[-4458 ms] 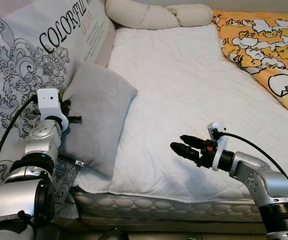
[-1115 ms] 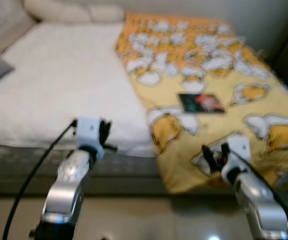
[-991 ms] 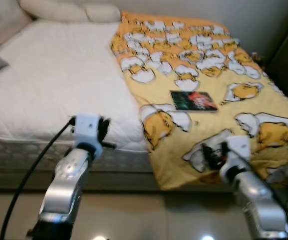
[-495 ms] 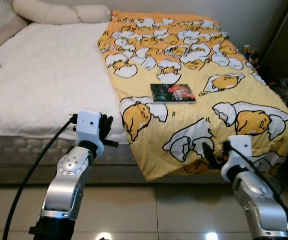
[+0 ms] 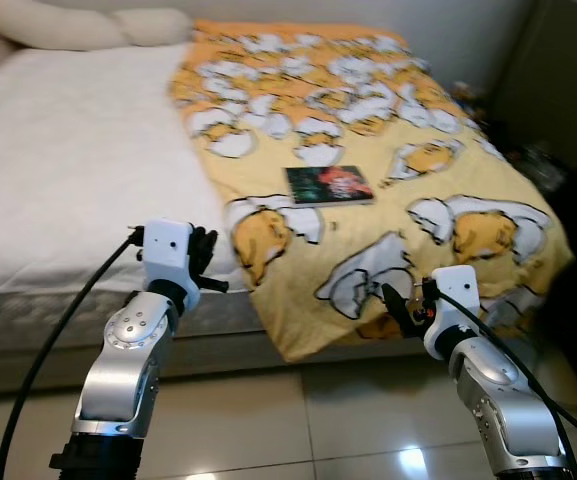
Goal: Clean up the room
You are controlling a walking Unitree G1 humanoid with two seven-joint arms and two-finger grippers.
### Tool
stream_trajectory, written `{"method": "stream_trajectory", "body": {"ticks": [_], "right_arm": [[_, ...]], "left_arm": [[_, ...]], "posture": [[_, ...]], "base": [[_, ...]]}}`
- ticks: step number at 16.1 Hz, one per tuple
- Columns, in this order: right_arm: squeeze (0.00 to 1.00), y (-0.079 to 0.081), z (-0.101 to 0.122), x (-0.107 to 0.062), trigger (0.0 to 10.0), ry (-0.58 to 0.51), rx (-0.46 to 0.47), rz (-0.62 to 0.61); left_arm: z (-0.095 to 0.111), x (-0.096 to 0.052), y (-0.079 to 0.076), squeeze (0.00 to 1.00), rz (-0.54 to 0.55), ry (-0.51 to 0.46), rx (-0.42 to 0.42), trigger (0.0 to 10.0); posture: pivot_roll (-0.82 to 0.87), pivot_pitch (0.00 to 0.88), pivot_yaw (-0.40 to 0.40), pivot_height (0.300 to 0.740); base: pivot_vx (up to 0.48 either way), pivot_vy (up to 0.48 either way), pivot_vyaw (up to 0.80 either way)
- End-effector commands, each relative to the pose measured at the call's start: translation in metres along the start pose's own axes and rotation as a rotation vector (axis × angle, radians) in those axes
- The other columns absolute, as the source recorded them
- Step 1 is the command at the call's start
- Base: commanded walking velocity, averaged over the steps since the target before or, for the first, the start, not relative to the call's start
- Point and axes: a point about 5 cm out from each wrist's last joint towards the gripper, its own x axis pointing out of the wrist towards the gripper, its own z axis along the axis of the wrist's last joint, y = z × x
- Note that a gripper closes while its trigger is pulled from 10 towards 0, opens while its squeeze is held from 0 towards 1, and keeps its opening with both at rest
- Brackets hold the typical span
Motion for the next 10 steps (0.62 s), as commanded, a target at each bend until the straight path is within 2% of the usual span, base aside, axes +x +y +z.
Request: {"method": "stream_trajectory", "body": {"ticks": [1, 3, 5, 10], "right_arm": [[0.00, 0.0005, 0.0028, 0.0018, 10.0, -0.007, -0.012, 0.008], [0.00, 0.0010, 0.0025, 0.0026, 10.0, -0.004, -0.027, 0.010], [0.00, -0.0007, 0.0012, 0.0029, 10.0, -0.004, 0.007, -0.011], [0.00, -0.0030, 0.0027, 0.0041, 10.0, -0.007, 0.016, -0.022]], "left_arm": [[0.0036, 0.0006, 0.0026, 0.00, 0.001, -0.011, 0.005, 10.0], [0.0034, 0.0004, 0.0034, 0.00, -0.001, -0.007, 0.010, 10.0], [0.0028, 0.0002, 0.0035, 0.00, -0.004, -0.005, 0.013, 10.0], [-0.0001, 0.0001, 0.0023, 0.00, -0.014, 0.005, 0.007, 10.0]], "posture": [[-0.01, 0.000, 0.007, 0.740], [0.00, 0.000, 0.009, 0.740], [-0.01, 0.000, 0.011, 0.740], [-0.01, 0.000, 0.009, 0.740]], "base": [[0.375, 0.000, 0.68], [0.373, 0.000, 0.80], [0.375, 0.000, 0.00], [0.376, 0.000, 0.00]]}}
